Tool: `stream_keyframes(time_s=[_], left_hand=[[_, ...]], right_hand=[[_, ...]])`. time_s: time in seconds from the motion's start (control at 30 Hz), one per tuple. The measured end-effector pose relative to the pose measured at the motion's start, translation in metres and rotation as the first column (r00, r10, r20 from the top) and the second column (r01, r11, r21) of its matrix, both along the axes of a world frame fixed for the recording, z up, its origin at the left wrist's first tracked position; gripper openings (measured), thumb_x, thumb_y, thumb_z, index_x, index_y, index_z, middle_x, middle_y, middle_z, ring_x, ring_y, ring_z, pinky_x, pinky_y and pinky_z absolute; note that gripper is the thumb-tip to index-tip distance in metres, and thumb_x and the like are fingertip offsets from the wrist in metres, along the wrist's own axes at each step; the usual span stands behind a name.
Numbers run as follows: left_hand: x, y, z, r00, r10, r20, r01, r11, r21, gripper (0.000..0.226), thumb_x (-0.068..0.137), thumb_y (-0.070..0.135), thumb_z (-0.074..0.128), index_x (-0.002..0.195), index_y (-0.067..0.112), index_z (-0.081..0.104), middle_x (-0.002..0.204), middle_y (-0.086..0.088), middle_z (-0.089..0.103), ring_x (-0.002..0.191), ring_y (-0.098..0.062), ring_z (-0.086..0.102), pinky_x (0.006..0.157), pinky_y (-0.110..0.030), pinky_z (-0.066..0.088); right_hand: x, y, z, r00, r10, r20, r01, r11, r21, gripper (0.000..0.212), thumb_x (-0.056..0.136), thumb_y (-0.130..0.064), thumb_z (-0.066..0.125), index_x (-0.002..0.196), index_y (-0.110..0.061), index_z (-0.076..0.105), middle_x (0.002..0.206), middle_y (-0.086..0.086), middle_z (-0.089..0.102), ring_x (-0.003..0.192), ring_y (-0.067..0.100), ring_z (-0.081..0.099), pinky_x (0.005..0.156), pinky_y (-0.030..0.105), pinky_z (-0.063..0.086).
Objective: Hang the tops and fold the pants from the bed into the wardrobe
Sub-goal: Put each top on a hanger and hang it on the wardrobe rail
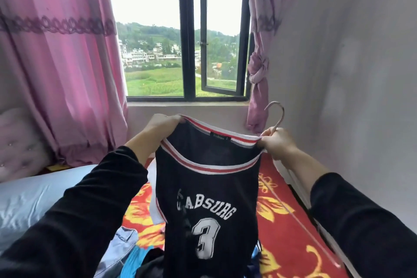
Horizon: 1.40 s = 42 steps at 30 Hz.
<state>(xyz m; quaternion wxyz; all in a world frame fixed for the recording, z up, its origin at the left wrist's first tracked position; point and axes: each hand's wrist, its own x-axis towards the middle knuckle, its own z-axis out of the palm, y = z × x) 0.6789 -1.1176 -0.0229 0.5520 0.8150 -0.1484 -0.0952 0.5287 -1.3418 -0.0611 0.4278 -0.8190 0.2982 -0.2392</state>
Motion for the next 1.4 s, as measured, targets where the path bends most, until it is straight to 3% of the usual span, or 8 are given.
stream_keyframes(time_s=[0.13, 0.4, 0.7, 0.8, 0.9, 1.0, 1.27, 1.4], left_hand=[[-0.009, -0.008, 0.000, 0.994, -0.060, -0.092, 0.063, 0.997, 0.037, 0.025, 0.088, 0.034, 0.061, 0.090, 0.009, 0.064, 0.092, -0.014, 0.068, 0.086, -0.031, 0.067, 0.079, -0.037, 0.056], [-0.025, -0.023, -0.017, 0.990, -0.085, -0.114, 0.107, 0.975, 0.194, 0.030, 0.085, 0.039, 0.062, 0.094, 0.010, 0.063, 0.096, -0.014, 0.067, 0.087, -0.030, 0.067, 0.084, -0.039, 0.055], [-0.029, -0.006, -0.007, 0.967, -0.229, -0.114, 0.249, 0.941, 0.230, 0.041, 0.082, 0.043, 0.068, 0.104, 0.009, 0.068, 0.097, -0.014, 0.072, 0.088, -0.029, 0.070, 0.085, -0.044, 0.057], [-0.031, 0.000, -0.002, 0.948, -0.299, -0.113, 0.316, 0.926, 0.205, 0.040, 0.081, 0.043, 0.069, 0.104, 0.009, 0.070, 0.098, -0.014, 0.073, 0.091, -0.030, 0.070, 0.088, -0.046, 0.056], [-0.033, 0.006, 0.005, 0.931, -0.354, -0.095, 0.365, 0.913, 0.180, 0.039, 0.083, 0.041, 0.068, 0.102, 0.007, 0.071, 0.097, -0.016, 0.073, 0.092, -0.032, 0.070, 0.089, -0.046, 0.055], [-0.032, 0.015, 0.011, 0.930, -0.355, -0.092, 0.364, 0.925, 0.110, 0.038, 0.084, 0.038, 0.068, 0.103, 0.005, 0.071, 0.099, -0.018, 0.072, 0.089, -0.032, 0.070, 0.087, -0.044, 0.056], [-0.016, 0.038, 0.014, 0.984, -0.175, -0.015, 0.174, 0.983, -0.064, 0.036, 0.085, 0.035, 0.069, 0.105, 0.006, 0.067, 0.097, -0.016, 0.072, 0.091, -0.030, 0.070, 0.086, -0.043, 0.057], [-0.006, 0.046, 0.008, 0.997, -0.047, 0.063, 0.050, 0.998, -0.036, 0.019, 0.088, 0.032, 0.067, 0.085, 0.014, 0.068, 0.075, -0.004, 0.065, 0.070, -0.017, 0.062, 0.059, -0.024, 0.051]], right_hand=[[-0.004, 0.000, -0.005, 0.980, 0.201, 0.014, -0.197, 0.942, 0.273, 0.015, 0.076, -0.015, 0.073, 0.074, -0.011, 0.059, 0.064, 0.001, 0.044, 0.054, 0.010, 0.037, 0.045, 0.021, 0.031], [0.000, 0.018, 0.021, 0.856, 0.022, 0.516, -0.300, 0.835, 0.462, 0.030, 0.098, -0.024, 0.046, 0.082, -0.009, 0.067, 0.044, -0.010, 0.026, 0.033, 0.005, 0.021, 0.031, 0.016, 0.018], [-0.004, 0.030, 0.039, 0.616, -0.161, 0.771, -0.577, 0.574, 0.581, 0.024, 0.081, -0.012, 0.046, 0.059, -0.008, 0.052, 0.040, -0.006, 0.020, 0.033, 0.008, 0.016, 0.035, 0.014, 0.010], [-0.001, 0.035, 0.039, 0.548, -0.187, 0.815, -0.638, 0.537, 0.552, 0.015, 0.062, -0.012, 0.050, 0.048, -0.011, 0.050, 0.038, -0.004, 0.023, 0.031, 0.009, 0.017, 0.035, 0.014, 0.010], [0.008, 0.039, 0.032, 0.543, -0.143, 0.828, -0.667, 0.525, 0.528, 0.023, 0.069, -0.008, 0.049, 0.047, -0.012, 0.051, 0.036, -0.004, 0.025, 0.030, 0.008, 0.018, 0.035, 0.015, 0.010], [0.015, 0.038, 0.015, 0.589, -0.029, 0.808, -0.672, 0.538, 0.509, 0.042, 0.085, -0.005, 0.042, 0.045, -0.012, 0.053, 0.035, -0.005, 0.027, 0.029, 0.007, 0.021, 0.034, 0.016, 0.012], [0.022, 0.025, -0.024, 0.807, 0.176, 0.563, -0.449, 0.802, 0.393, 0.040, 0.088, -0.002, 0.049, 0.048, -0.006, 0.055, 0.037, -0.003, 0.030, 0.031, 0.008, 0.024, 0.035, 0.015, 0.018], [0.015, 0.016, -0.026, 0.873, 0.193, 0.448, -0.332, 0.909, 0.254, 0.038, 0.088, -0.005, 0.058, 0.050, -0.003, 0.061, 0.038, 0.002, 0.039, 0.034, 0.014, 0.030, 0.037, 0.019, 0.026]])
